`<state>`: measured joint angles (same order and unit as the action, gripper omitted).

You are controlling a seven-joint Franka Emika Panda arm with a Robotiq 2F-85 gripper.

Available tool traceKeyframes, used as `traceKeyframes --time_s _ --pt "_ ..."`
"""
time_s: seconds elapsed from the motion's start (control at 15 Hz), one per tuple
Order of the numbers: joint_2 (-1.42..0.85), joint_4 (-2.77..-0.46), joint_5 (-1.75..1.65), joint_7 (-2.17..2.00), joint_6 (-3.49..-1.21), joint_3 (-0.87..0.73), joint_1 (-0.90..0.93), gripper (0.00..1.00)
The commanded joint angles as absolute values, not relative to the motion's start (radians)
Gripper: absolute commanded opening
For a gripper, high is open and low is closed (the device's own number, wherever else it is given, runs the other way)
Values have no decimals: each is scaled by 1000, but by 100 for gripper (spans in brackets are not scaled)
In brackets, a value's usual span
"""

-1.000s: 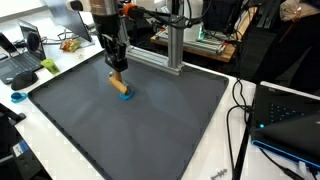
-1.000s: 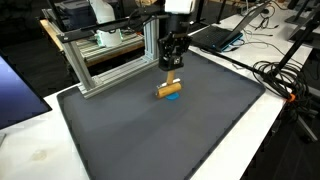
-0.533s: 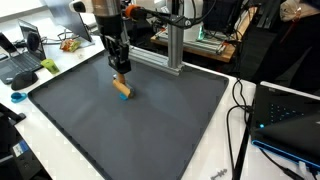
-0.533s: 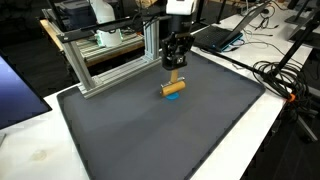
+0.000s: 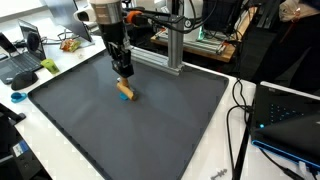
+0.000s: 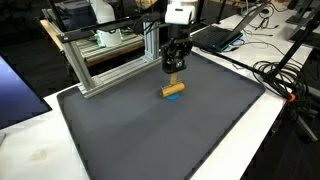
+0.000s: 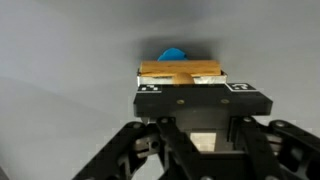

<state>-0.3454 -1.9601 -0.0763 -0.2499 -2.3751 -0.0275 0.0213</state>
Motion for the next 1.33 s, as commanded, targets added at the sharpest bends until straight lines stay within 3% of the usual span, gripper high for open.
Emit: traceKeyframes --time_s 0.0,1.27 --pt "-362 -1958 -70 -252 -2390 -37 28 22" --pt "-399 -1950 -82 -237 -2452 -45 27 22"
